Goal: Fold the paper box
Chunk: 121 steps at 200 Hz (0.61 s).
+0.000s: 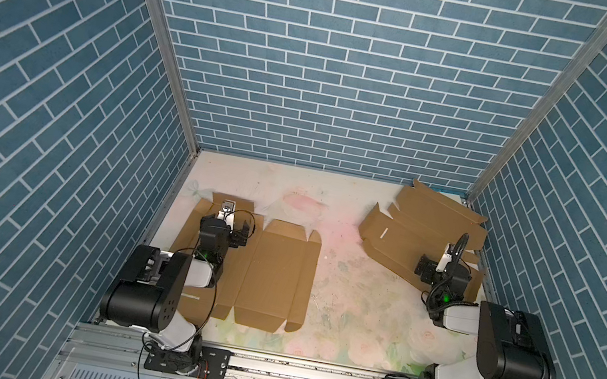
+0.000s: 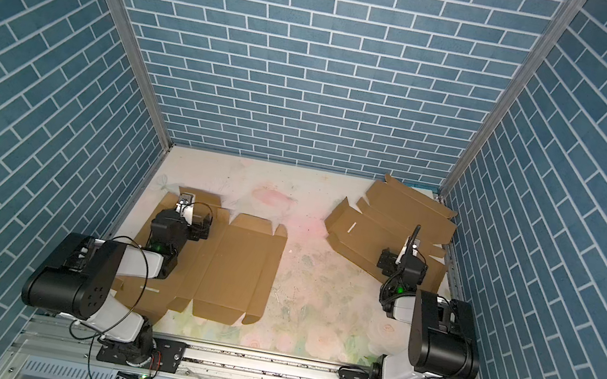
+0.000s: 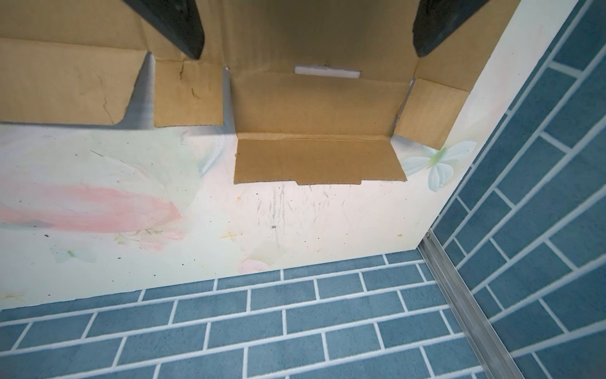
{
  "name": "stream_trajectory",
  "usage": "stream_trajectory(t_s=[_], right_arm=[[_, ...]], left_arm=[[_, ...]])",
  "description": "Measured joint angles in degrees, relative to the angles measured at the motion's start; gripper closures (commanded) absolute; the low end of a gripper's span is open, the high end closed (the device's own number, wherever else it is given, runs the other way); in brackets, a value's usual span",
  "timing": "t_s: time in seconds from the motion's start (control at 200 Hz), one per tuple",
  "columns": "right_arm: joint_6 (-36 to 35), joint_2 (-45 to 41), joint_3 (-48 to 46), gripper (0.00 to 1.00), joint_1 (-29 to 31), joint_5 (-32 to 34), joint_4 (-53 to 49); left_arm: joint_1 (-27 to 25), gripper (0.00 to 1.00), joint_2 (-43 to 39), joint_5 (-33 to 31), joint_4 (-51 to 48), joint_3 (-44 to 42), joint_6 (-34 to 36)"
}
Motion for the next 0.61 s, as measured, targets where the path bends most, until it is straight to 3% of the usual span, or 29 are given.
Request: stream_trajectory(t_s=[0.225, 0.605], right_arm=[[0.0, 0.0, 0.0, 0.01, 0.0, -0.15, -0.02], [0.0, 0.0, 0.0, 0.01, 0.0, -0.39, -0.07]], left_arm=[[0.02, 0.0, 0.0, 0.28, -0.28, 0.02, -0.09], [0.07, 0.0, 0.0, -5.05, 0.76, 0.0, -1.77]])
